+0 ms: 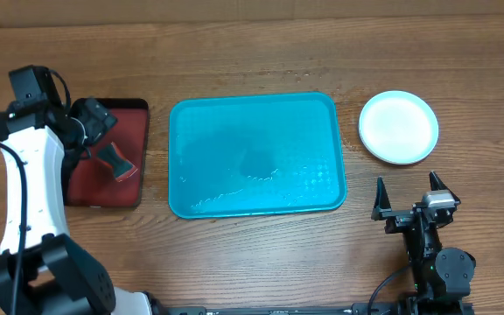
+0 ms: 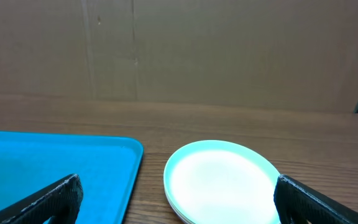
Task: Clean dirty plates on tray and stack at the side
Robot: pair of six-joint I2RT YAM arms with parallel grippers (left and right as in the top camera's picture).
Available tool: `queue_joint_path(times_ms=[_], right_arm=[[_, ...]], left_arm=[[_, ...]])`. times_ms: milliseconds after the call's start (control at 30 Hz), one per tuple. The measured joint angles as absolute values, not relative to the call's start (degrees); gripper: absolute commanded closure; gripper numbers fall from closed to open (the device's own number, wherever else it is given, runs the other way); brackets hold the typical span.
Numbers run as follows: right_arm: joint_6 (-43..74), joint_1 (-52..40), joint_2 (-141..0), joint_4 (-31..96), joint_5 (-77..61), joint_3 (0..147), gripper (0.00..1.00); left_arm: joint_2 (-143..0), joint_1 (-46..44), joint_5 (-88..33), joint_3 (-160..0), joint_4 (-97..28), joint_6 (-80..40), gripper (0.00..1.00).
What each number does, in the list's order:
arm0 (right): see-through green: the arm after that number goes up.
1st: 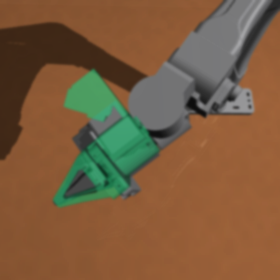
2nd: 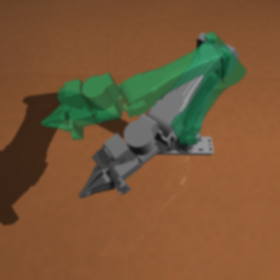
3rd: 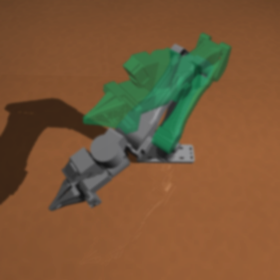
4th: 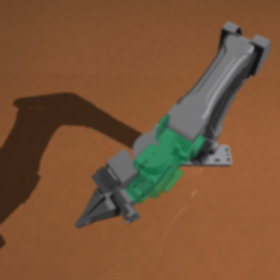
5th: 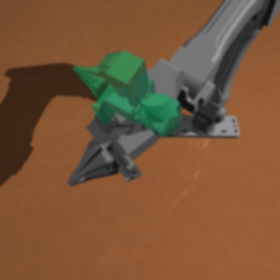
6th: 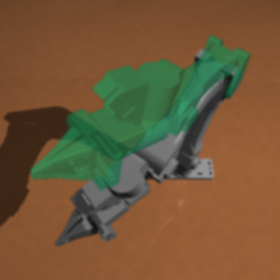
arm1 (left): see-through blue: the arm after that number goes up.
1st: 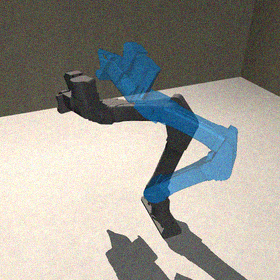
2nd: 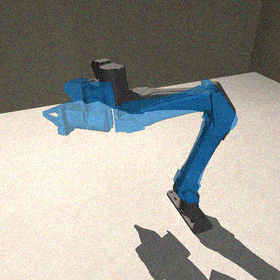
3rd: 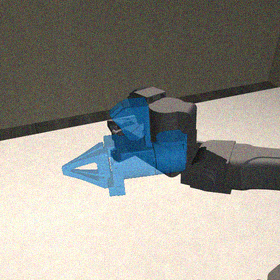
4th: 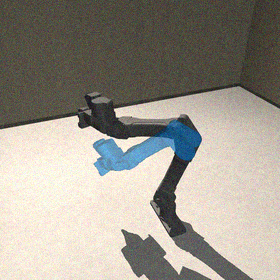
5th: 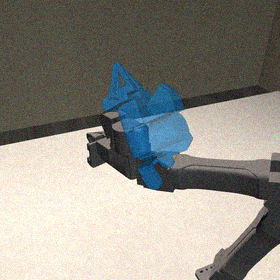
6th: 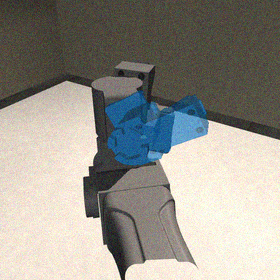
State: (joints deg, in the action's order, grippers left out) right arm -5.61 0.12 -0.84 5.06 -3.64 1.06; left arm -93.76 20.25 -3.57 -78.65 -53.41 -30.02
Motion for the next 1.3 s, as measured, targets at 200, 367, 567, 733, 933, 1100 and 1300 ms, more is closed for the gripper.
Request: queue_joint_path(times_ms=[200,367,567,733,933,1100,1300], right_arm=[[-5.6,0.1,-0.8,5.0,-3.6,1.1,0.0],[-5.6,0.1,-0.8,5.0,-3.7,1.1,0.0],[-5.7,0.1,-0.8,5.0,-3.6,1.1,0.0],[-5.7,0.1,-0.8,5.0,-3.6,1.1,0.0],[-5.7,0.1,-0.8,5.0,-3.6,1.1,0.0],[-5.7,0.1,-0.8,5.0,-3.6,1.1,0.0],[-5.7,0.1,-0.8,5.0,-3.7,1.1,0.0]], left_arm=[[-78.1,18.5,-3.0,-64.0,-43.4,-28.8,0.0],[-62.3,12.6,-3.0,-50.7,-34.7,-24.2,0.0],[-41.5,6.0,-2.8,-36.2,-26.4,-20.4,0.0],[-29.6,5.6,-2.1,-31.3,-26.3,-19.2,0.0],[-25.7,5.6,-1.9,-28.5,-27.0,-19.1,0.0],[-20.5,5.6,-1.9,-24.3,-26.9,-19.0,0.0],[-13.0,5.6,-1.7,-19.2,-24.8,-17.8,0.0]])
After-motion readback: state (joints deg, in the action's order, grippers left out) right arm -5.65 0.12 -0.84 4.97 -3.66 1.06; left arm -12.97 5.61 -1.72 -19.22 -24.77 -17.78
